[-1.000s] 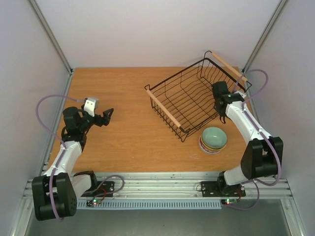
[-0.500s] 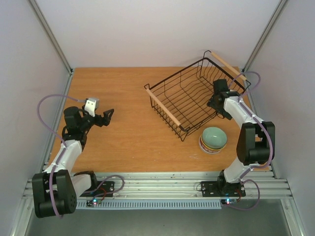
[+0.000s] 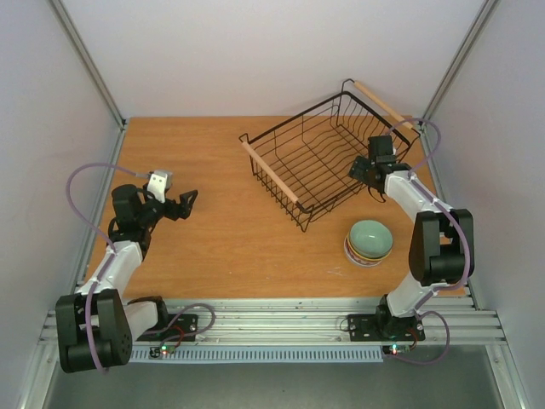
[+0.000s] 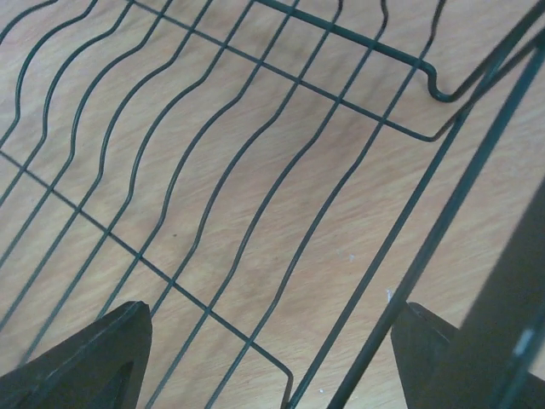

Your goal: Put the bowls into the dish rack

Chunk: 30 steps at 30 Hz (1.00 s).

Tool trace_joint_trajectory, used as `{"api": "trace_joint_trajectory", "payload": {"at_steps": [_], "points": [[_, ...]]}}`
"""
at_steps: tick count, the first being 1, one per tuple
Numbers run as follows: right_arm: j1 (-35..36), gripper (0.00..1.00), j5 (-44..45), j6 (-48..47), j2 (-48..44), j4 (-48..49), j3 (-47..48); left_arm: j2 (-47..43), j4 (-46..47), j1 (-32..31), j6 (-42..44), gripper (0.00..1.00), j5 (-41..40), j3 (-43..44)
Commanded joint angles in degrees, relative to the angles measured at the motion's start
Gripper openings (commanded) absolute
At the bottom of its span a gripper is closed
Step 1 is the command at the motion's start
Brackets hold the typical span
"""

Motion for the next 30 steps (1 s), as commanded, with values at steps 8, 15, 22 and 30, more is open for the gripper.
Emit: {"api": "trace_joint_trajectory", "payload": {"at_steps": [8,15,22,30], "points": [[10.53,0.80,8.97,-16.86,3.21,-1.22,3.33,0.86,2.74,0.35,-0.05,0.96,1.53,1.18],[13.87,0.80,13.29,-24.19,2.16,-0.96,1.95,0.92,2.92,0.33,-0.59,0.96,1.91,1.27],[14.41,0.78,11.88,-30.01,-0.87,4.09,-2.82,1.03,3.43,0.35,-1.63,0.96,1.65,1.45],[17.72,0.76,10.29,-37.49,-1.86,10.51,-6.81,0.05,3.67,0.33,-2.52,0.96,1.61,1.28]]}}
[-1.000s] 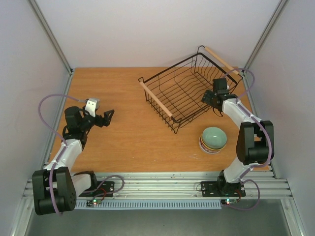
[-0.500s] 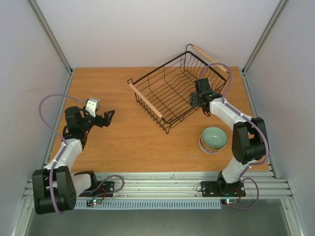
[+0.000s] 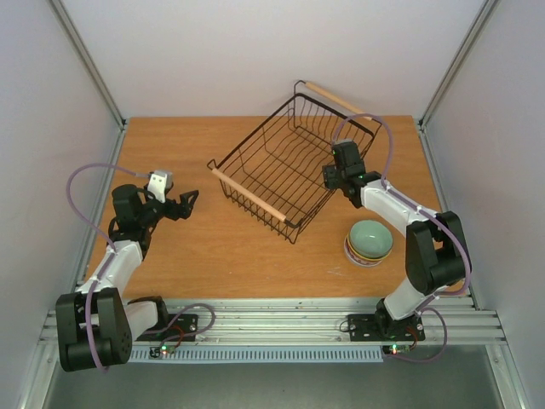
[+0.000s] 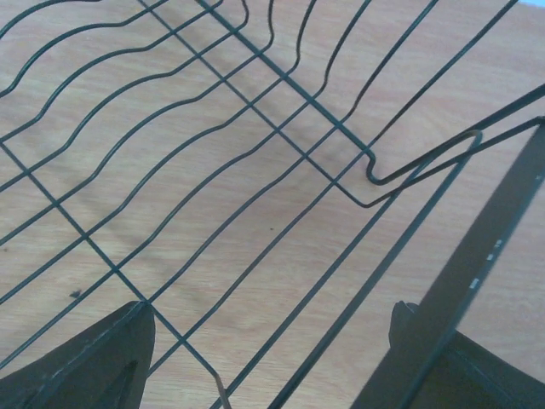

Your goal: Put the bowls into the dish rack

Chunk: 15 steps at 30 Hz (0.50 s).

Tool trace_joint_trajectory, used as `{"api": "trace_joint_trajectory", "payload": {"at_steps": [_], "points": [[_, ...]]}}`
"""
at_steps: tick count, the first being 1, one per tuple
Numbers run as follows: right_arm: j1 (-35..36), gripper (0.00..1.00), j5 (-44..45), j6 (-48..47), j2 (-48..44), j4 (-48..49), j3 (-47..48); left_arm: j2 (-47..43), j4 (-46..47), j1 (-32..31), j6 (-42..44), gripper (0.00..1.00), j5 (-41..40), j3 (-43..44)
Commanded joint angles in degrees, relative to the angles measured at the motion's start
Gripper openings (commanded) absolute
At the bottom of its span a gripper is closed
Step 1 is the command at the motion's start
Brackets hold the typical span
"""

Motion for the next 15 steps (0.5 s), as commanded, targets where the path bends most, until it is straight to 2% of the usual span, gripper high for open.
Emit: {"api": "trace_joint_trajectory", "payload": {"at_steps": [1,6,10,15], "points": [[3.55,0.75,-1.28,-12.68,-0.29,3.47,-4.25,-0.59,3.93,0.34,-1.07,0.96,0.41,1.06],[5.04,0.73,-2.52,-14.67,-2.80,9.24,-8.92,-0.09,6.65,0.35,-2.36,0.96,-1.51,0.27],[5.39,0.96,-0.40,-12.88,-6.19,14.65,-11.91,1.32,7.37,0.34,-3.10,0.96,-4.71,0.62],[5.32,0.99,-4.94,-8.15,-9.66,12.62,-9.32,2.30,8.99,0.39,-3.59,0.96,-9.97,0.76]]}}
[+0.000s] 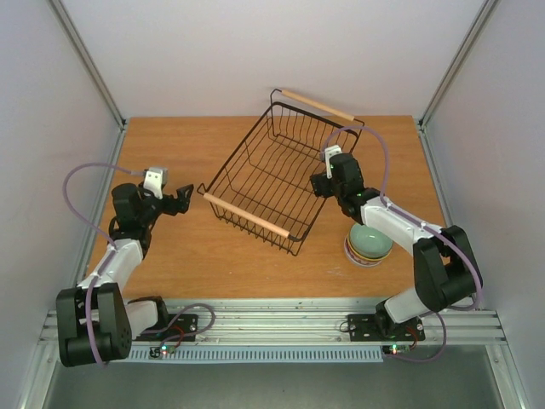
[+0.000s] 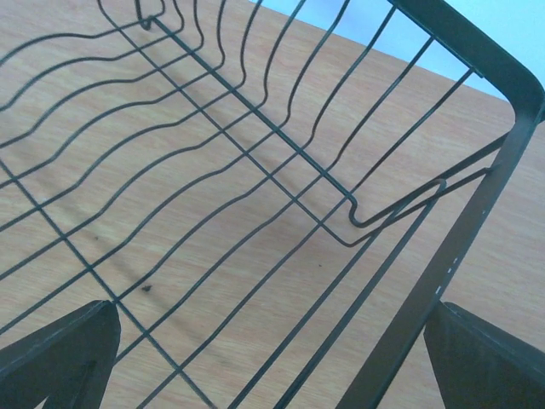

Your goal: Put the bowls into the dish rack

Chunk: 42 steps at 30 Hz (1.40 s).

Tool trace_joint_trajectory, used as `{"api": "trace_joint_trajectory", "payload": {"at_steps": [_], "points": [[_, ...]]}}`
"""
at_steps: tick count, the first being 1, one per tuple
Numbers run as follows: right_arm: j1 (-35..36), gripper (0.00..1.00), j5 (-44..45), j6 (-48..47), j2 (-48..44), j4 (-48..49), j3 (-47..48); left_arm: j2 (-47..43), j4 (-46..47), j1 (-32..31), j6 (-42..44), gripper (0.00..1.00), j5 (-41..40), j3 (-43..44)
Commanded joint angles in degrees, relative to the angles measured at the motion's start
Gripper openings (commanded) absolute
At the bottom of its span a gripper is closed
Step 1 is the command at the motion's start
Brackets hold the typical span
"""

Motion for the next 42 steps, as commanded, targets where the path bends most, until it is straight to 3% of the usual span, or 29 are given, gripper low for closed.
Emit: {"api": "trace_joint_trajectory", "payload": {"at_steps": [1,5,11,13,16,22,28,35,42], "points": [[0.35,0.99,-2.93,2.65,-3.20,-2.75,1.98,1.52,5.20,0.33,-0.84,0.96,-5.75,0.95],[-0.09,0.99,-0.49,8.52,-5.95,-5.97,4.61,5.56,2.76,0.32,-2.75,0.95,-5.56,3.30],[-3.04,0.98,5.93,18.25,-13.48,-7.88,5.40,12.89,-2.20,-1.73,-2.79,0.84,-4.24,7.83],[-4.83,0.97,12.11,23.17,-13.84,-12.75,7.85,15.43,-3.31,-3.53,-2.32,0.83,-5.62,9.15],[-8.85,0.94,20.53,30.39,-9.50,-27.97,15.19,17.94,-5.27,-6.30,-1.50,0.82,-7.32,11.15],[-16.42,0.94,11.83,34.00,1.51,-34.47,19.71,18.32,-5.91,-8.37,0.51,0.81,-6.51,11.65],[-16.42,0.94,1.62,36.79,13.22,-32.83,21.93,17.48,-6.83,-8.42,1.40,0.81,-3.64,10.93],[-14.85,0.94,0.43,36.28,16.39,-30.20,20.71,16.86,-8.57,-8.73,2.95,0.81,0.77,10.43],[-12.44,0.95,-0.82,33.37,17.40,-28.14,22.24,19.28,-19.74,-12.34,8.40,0.75,6.38,13.77]]}}
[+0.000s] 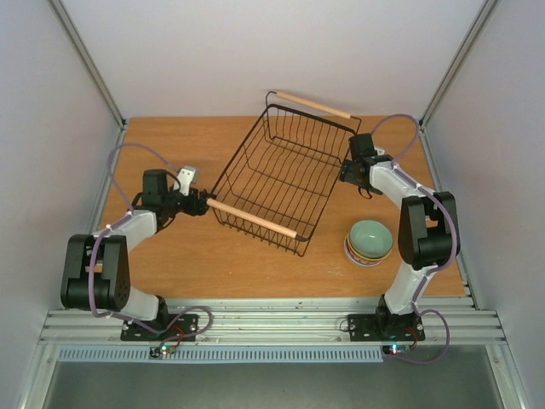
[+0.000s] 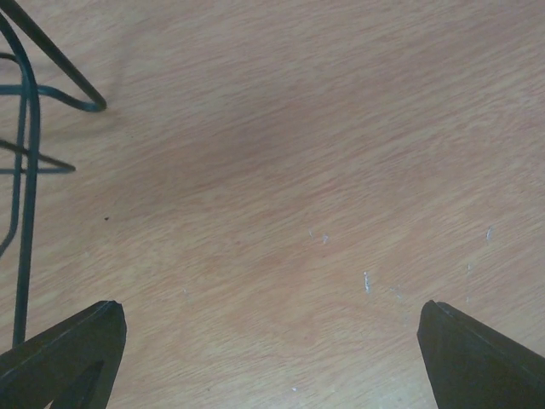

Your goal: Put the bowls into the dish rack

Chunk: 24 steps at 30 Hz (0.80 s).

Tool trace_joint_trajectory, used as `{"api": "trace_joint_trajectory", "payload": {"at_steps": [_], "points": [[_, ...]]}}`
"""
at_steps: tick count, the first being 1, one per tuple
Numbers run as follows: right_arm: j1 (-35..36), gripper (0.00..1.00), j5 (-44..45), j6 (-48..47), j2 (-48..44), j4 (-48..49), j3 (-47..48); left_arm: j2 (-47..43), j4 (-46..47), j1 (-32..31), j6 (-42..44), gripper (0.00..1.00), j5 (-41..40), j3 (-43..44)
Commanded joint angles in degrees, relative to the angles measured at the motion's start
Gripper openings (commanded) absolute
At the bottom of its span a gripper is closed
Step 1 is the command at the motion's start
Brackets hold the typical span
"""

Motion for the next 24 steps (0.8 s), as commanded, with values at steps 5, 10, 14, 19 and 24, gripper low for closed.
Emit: {"api": "trace_joint_trajectory", "payload": {"at_steps": [5,10,14,19,24], "points": [[4.40,0.96,0.70,-4.92,4.24,0.39,7.33,0.66,-10.42,-5.30,7.74,0.75,6.64,3.09],[6.29,0.96,1.32,-6.88,8.31,-1.59,13.13,0.54,-11.14,-5.94,8.45,0.74,6.44,3.18],[7.40,0.97,0.26,-8.22,10.23,-2.09,16.17,0.39,-12.15,-6.12,9.04,0.75,7.16,3.44],[8.62,0.98,2.14,-8.24,11.26,-3.40,17.70,0.22,-12.23,-6.12,8.82,0.75,6.52,3.52],[8.58,0.99,6.05,-7.62,9.88,-3.24,15.31,-0.20,-11.85,-6.12,9.04,0.75,2.77,3.53]]}}
